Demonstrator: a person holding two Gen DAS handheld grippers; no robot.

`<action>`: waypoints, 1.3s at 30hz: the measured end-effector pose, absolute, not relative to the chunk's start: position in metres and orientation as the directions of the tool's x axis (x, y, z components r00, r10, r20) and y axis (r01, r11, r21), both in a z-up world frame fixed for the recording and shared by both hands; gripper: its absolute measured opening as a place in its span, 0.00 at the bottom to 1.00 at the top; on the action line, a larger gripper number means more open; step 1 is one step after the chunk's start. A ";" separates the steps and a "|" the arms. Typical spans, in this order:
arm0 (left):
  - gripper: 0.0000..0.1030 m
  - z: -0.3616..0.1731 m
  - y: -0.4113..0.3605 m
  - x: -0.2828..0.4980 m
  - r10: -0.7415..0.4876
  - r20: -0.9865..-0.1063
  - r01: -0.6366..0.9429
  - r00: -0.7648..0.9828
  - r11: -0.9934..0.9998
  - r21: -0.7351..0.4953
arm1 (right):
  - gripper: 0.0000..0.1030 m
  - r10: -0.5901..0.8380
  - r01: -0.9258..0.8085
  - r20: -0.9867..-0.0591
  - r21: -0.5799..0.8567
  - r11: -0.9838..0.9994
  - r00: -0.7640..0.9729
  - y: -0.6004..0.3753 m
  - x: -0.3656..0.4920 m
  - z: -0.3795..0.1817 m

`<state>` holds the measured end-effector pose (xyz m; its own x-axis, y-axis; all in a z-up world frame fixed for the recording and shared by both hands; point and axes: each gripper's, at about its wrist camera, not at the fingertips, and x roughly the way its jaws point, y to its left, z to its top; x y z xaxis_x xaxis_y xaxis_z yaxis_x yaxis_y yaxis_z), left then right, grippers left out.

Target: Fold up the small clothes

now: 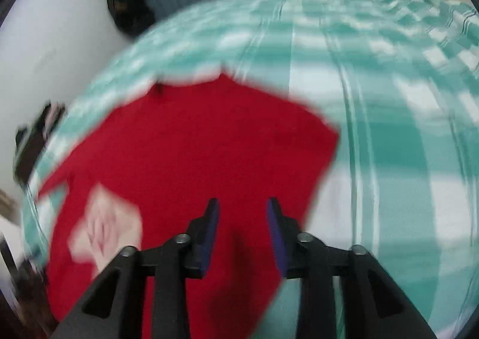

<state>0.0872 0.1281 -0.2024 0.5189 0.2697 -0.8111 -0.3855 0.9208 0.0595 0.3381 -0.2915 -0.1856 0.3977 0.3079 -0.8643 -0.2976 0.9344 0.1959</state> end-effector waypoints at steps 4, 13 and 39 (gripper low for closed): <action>1.00 -0.202 0.129 0.084 0.260 -0.809 -0.372 0.527 0.926 0.056 | 0.39 0.285 -0.231 -0.872 0.206 0.951 0.398 -0.320 0.296 -0.202; 1.00 -0.202 0.128 0.082 0.259 -0.809 -0.371 0.528 0.927 0.056 | 0.42 0.426 -0.429 -0.823 0.253 0.867 0.376 -0.278 0.164 -0.149; 0.98 -0.205 0.361 0.109 -0.066 -0.741 -0.665 0.668 0.393 -0.635 | 0.66 0.106 -0.071 -0.804 0.080 0.994 0.585 -0.340 0.088 -0.154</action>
